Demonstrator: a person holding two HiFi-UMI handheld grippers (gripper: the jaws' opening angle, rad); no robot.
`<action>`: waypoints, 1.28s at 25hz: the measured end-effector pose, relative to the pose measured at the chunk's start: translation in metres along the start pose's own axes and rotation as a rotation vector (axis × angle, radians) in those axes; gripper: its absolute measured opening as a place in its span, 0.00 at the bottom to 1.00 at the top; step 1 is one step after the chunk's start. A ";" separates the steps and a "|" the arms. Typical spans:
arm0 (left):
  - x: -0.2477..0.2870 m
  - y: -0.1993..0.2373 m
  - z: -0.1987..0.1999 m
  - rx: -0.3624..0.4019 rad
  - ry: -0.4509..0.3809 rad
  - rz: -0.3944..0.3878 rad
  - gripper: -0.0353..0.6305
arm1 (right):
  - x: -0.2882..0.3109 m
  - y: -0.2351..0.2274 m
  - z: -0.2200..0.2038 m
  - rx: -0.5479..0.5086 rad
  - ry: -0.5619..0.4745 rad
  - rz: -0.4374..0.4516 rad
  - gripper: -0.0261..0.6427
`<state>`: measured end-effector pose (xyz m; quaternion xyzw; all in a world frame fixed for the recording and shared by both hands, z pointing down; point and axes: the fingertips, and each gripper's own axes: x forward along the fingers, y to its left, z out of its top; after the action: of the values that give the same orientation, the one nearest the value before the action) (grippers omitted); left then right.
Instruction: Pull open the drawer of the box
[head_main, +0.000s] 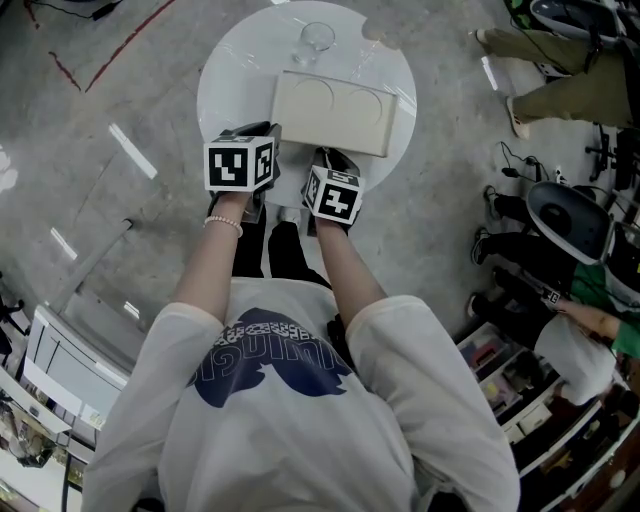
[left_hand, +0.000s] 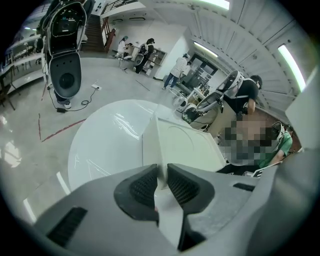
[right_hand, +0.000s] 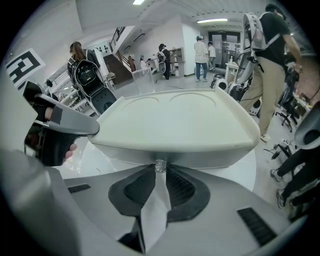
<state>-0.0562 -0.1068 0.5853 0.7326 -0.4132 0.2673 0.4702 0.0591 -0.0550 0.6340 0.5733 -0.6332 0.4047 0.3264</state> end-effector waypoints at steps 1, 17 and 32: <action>0.000 0.000 0.000 -0.003 0.002 -0.001 0.16 | 0.000 0.000 0.000 -0.001 0.001 0.000 0.13; 0.000 0.001 -0.001 -0.048 0.034 -0.009 0.16 | -0.007 0.003 -0.012 -0.009 0.006 0.005 0.13; 0.002 0.002 -0.002 -0.069 0.045 -0.011 0.16 | -0.013 0.005 -0.026 -0.020 0.010 0.014 0.13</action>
<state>-0.0567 -0.1064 0.5882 0.7120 -0.4074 0.2666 0.5059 0.0548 -0.0260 0.6335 0.5635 -0.6397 0.4035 0.3324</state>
